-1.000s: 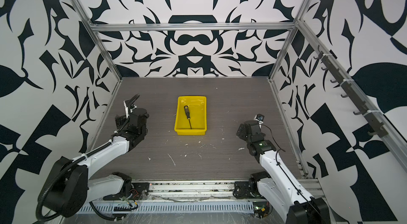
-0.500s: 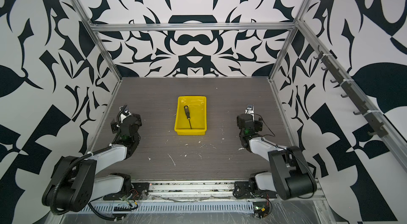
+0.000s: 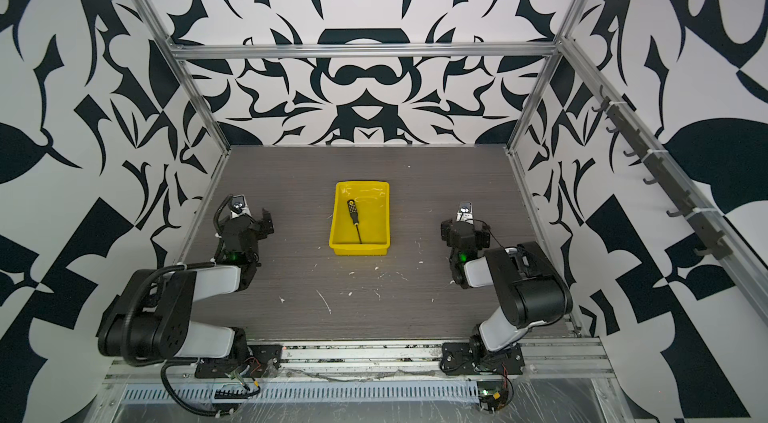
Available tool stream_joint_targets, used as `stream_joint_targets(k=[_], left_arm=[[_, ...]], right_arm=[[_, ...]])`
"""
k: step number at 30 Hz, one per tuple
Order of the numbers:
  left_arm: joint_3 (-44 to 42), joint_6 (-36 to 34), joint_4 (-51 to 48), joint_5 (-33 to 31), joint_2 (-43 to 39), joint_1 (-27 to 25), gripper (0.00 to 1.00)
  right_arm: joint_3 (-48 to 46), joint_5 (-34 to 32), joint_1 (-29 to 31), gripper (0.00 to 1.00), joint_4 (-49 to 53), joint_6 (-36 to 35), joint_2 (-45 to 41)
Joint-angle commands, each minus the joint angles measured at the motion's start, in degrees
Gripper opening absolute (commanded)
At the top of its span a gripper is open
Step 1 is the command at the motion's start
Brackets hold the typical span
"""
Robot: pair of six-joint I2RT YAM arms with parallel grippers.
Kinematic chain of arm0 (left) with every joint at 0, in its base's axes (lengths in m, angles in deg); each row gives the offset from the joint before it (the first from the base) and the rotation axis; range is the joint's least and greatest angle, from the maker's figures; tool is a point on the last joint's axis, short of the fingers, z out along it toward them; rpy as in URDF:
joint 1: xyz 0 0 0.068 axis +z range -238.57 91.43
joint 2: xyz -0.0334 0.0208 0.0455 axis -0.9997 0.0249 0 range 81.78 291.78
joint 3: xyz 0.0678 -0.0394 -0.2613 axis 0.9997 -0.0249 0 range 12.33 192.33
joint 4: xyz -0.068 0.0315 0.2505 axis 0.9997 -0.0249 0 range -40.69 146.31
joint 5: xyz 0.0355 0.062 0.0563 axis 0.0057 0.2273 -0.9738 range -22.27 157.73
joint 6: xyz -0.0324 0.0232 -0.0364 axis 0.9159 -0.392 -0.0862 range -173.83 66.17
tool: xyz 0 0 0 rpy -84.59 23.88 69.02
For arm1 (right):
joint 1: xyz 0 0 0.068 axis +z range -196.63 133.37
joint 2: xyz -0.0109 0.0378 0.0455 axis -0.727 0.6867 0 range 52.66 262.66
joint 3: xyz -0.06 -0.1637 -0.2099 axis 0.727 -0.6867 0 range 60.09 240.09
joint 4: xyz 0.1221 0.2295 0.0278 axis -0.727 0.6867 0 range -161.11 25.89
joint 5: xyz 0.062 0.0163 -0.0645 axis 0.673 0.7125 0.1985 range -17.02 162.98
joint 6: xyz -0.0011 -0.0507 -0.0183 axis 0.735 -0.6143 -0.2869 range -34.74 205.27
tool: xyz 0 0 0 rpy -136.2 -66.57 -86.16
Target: Put the screwdriver in the bin
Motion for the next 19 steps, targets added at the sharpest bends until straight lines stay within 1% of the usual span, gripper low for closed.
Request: stream_joint_targets(k=[1,2,3,4,5,6,8,12,13,14,15,19], left_arm=[[-2.50,2.59,13.28,1.78,6.39,1.51,1.00],[-2.60,2.15,14.82,2.00,7.29,1.87,1.00],[-1.78,2.46,11.90,2.35,6.60,1.81,1.00],[0.08,3.11,5.63,2.69,5.37,1.81,0.99],[1.44,3.98,1.78,3.56,4.56,2.23,1.00],[0.89,4.44,3.15,4.51,4.47,2.91,1.00],[0.40,3.66,5.69,4.33,5.50,2.86,1.00],[0.65,3.84,4.34,4.35,5.03,2.86,0.99],[0.77,3.71,4.39,4.43,5.12,2.82,1.00],[0.82,3.69,4.39,4.47,5.28,2.84,1.00],[0.82,3.71,4.39,4.50,5.23,2.87,0.99],[0.82,3.71,4.39,4.57,5.19,2.87,1.00]], right_arm=[[0.09,0.44,-0.33,1.00,-6.48,-0.62,-0.45],[-0.07,0.32,-0.37,1.00,-6.78,-0.78,-0.38],[0.04,0.35,-0.38,1.00,-6.20,-0.65,-0.55],[0.19,0.34,-0.37,1.00,-5.70,-0.60,-0.80],[0.15,0.36,-0.37,1.00,-5.73,-0.59,-0.83],[0.21,0.36,-0.37,1.00,-5.73,-0.63,-0.70],[0.15,0.37,-0.37,1.00,-6.01,-0.64,-0.62],[0.58,1.45,-0.77,1.00,-5.44,0.06,-0.44],[0.57,3.38,-1.40,1.00,-4.79,0.49,-0.61],[1.14,7.80,-2.74,1.00,-2.95,0.51,-1.03],[1.55,10.19,-3.61,1.00,-1.65,0.52,-1.29],[0.90,9.95,-3.69,1.00,-2.71,0.10,-1.41]])
